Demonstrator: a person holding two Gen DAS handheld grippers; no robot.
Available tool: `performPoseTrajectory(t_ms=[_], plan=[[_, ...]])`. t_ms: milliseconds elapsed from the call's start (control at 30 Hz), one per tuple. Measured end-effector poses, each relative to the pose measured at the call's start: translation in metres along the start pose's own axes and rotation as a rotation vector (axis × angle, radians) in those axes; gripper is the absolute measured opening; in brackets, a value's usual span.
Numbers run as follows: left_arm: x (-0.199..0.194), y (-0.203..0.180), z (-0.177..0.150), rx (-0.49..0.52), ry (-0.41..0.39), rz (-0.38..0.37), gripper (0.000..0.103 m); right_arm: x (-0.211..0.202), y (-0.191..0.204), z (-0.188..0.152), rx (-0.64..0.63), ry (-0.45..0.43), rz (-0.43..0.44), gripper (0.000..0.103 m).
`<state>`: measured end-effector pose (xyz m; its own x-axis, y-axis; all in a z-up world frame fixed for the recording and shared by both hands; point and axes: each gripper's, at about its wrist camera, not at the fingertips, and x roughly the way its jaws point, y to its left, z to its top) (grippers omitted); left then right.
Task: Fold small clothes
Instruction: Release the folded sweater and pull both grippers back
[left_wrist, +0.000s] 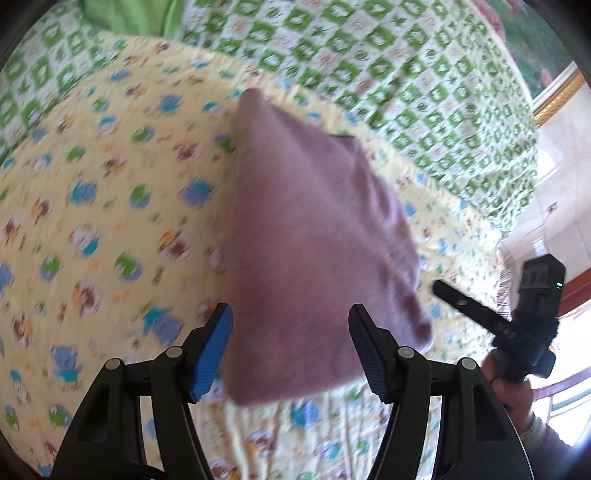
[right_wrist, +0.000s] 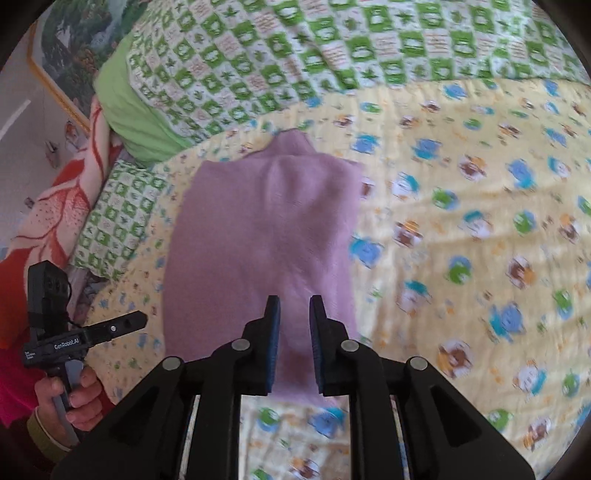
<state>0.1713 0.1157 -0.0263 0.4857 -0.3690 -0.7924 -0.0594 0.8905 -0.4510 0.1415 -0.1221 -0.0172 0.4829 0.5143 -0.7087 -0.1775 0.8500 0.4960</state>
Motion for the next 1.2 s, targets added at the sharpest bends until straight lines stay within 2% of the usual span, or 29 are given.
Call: performPoseTrajectory(t_ms=[67,133,267,400,600,700,833,900,1033,1200], plan=[[0.007,-0.010,0.007,0.019,-0.003,-0.019,0.065,0.017,0.009,0.007,-0.020,0.019,0.006,0.017],[0.021,-0.012,0.011,0.029,0.022,-0.047,0.065,0.036,0.007,0.012,-0.025,0.054,-0.034,0.017],[0.051,-0.006,0.018,0.016,0.066,-0.020,0.065,0.069,-0.019,0.015,0.028,0.123,-0.093,0.017],[0.064,-0.008,0.021,0.038,0.076,0.020,0.065,0.081,-0.031,0.018,0.024,0.120,-0.096,0.017],[0.049,-0.013,0.011,0.064,0.059,0.048,0.068,0.058,-0.020,0.014,0.009,0.095,-0.085,0.017],[0.039,-0.008,-0.002,0.062,0.062,0.044,0.070,0.036,-0.010,0.000,-0.037,0.074,-0.098,0.019],[0.033,0.000,-0.025,0.080,0.082,0.080,0.070,0.024,-0.012,-0.024,-0.084,0.091,-0.147,0.034],[0.029,0.003,-0.036,0.079,0.084,0.090,0.070,0.022,-0.018,-0.034,-0.073,0.108,-0.157,0.034],[0.012,0.003,-0.054,0.102,0.036,0.124,0.070,0.005,-0.019,-0.045,-0.036,0.086,-0.144,0.034],[-0.007,-0.004,-0.078,0.144,-0.021,0.188,0.071,-0.015,0.000,-0.056,-0.073,0.054,-0.131,0.038]])
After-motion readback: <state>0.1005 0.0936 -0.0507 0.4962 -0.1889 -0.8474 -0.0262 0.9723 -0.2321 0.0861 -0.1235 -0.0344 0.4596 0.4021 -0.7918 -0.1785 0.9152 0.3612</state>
